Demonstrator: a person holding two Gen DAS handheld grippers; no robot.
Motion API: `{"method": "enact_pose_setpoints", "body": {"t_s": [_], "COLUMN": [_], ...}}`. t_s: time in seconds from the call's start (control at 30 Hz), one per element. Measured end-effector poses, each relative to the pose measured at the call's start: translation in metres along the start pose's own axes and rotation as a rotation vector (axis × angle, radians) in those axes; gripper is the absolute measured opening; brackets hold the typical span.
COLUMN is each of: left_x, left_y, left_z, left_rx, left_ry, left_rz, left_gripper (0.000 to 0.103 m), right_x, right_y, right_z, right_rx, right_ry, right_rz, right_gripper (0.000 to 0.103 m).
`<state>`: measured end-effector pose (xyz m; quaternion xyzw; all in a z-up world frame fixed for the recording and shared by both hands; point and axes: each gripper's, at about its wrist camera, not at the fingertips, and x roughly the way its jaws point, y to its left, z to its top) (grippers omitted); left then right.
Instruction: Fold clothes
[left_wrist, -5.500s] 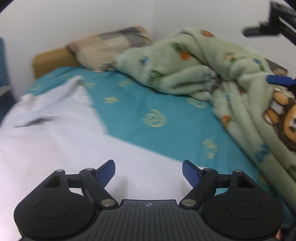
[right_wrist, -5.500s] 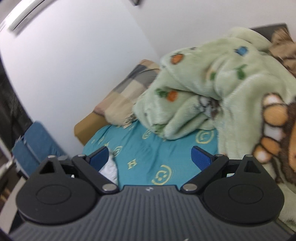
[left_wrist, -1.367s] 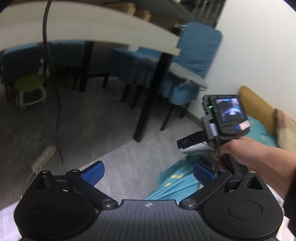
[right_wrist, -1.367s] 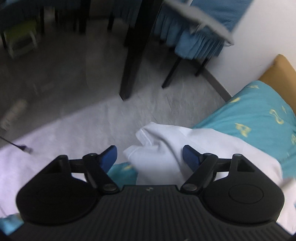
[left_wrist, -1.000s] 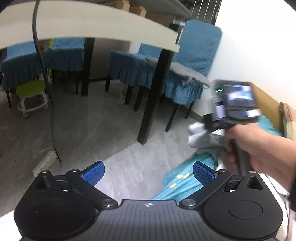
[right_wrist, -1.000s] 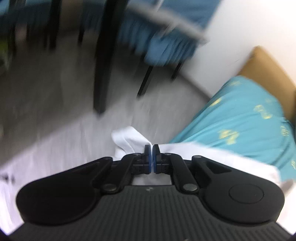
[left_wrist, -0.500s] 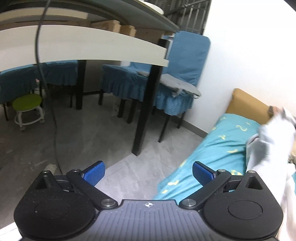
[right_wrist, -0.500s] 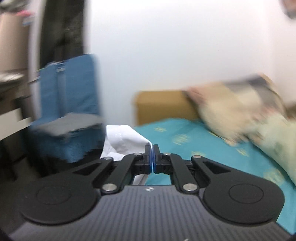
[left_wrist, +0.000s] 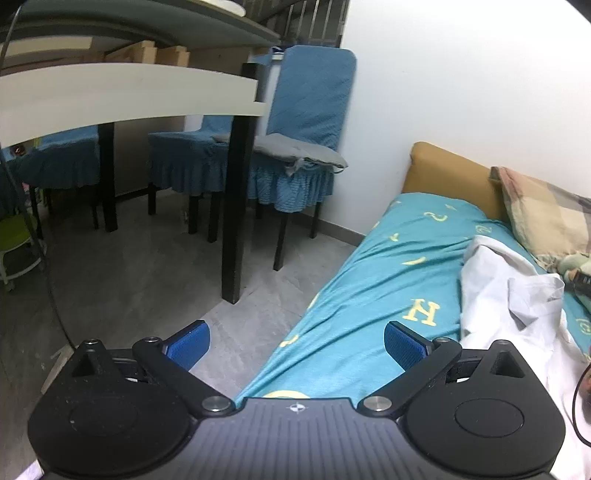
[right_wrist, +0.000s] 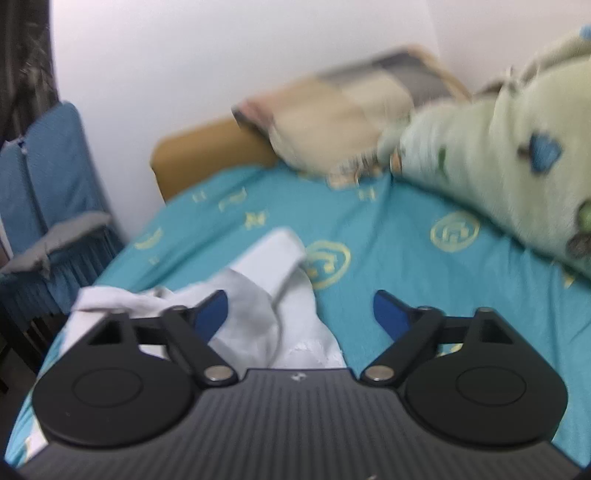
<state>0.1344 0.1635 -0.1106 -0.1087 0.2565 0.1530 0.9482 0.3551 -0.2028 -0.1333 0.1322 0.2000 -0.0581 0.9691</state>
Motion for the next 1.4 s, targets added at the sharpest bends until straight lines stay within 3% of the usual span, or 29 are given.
{"method": "enact_pose_setpoints", "body": {"t_s": [0.17, 0.23, 0.3, 0.33, 0.37, 0.4, 0.43, 0.53, 0.63, 0.73, 0.8, 0.87, 0.93, 0.97, 1.17, 1.4], "left_x": [-0.003, -0.005, -0.006, -0.007, -0.008, -0.009, -0.009, -0.009, -0.008, -0.006, -0.005, -0.004, -0.006, -0.007, -0.014, -0.025], "left_y": [-0.003, 0.001, 0.004, 0.005, 0.006, 0.007, 0.009, 0.011, 0.008, 0.005, 0.002, -0.003, -0.006, -0.008, -0.018, -0.03], "left_z": [0.001, 0.003, 0.004, 0.004, 0.005, 0.005, 0.005, 0.006, 0.004, 0.002, 0.0, -0.002, -0.002, -0.003, -0.005, -0.008], "left_rx": [0.003, -0.008, -0.016, -0.019, -0.021, -0.025, -0.028, -0.039, -0.03, -0.02, -0.008, 0.009, 0.024, 0.031, 0.075, 0.127], "left_ry": [-0.007, -0.006, -0.006, -0.005, -0.005, -0.004, -0.003, 0.002, 0.014, 0.027, 0.031, 0.03, 0.033, 0.035, 0.045, 0.081], "left_rz": [-0.011, -0.016, -0.019, -0.022, -0.025, -0.028, -0.032, -0.044, -0.062, -0.08, -0.088, -0.092, -0.104, -0.111, -0.152, -0.216], "left_gripper": [0.102, 0.102, 0.102, 0.102, 0.102, 0.102, 0.102, 0.102, 0.102, 0.102, 0.102, 0.102, 0.102, 0.102, 0.102, 0.102], "right_x": [-0.034, -0.037, -0.029, -0.024, -0.019, -0.019, -0.022, -0.048, -0.058, -0.057, -0.053, -0.052, -0.061, -0.07, -0.143, -0.29], "right_y": [0.052, 0.081, 0.095, 0.1, 0.106, 0.103, 0.095, 0.07, 0.046, 0.024, 0.016, 0.014, 0.014, 0.014, 0.014, -0.011], "right_z": [-0.016, -0.031, -0.042, -0.047, -0.052, -0.052, -0.049, -0.038, -0.036, -0.04, -0.046, -0.047, -0.044, -0.041, -0.014, 0.004], "right_rx": [-0.131, -0.218, -0.258, -0.273, -0.288, -0.245, -0.172, -0.011, 0.053, 0.092, 0.118, 0.124, 0.114, 0.107, 0.018, 0.004], "right_ry": [0.034, 0.107, 0.17, 0.2, 0.229, 0.236, 0.229, 0.109, 0.075, 0.087, 0.13, 0.162, 0.15, 0.127, 0.067, 0.024], "right_rz": [0.171, 0.222, 0.184, 0.158, 0.131, 0.12, 0.117, 0.141, 0.044, -0.035, -0.021, -0.001, 0.008, 0.015, 0.066, 0.129], "right_gripper": [0.084, 0.07, 0.063, 0.04, 0.027, 0.012, 0.009, 0.007, 0.007, 0.007, 0.01, 0.021, 0.075, 0.085, 0.085, 0.085]}}
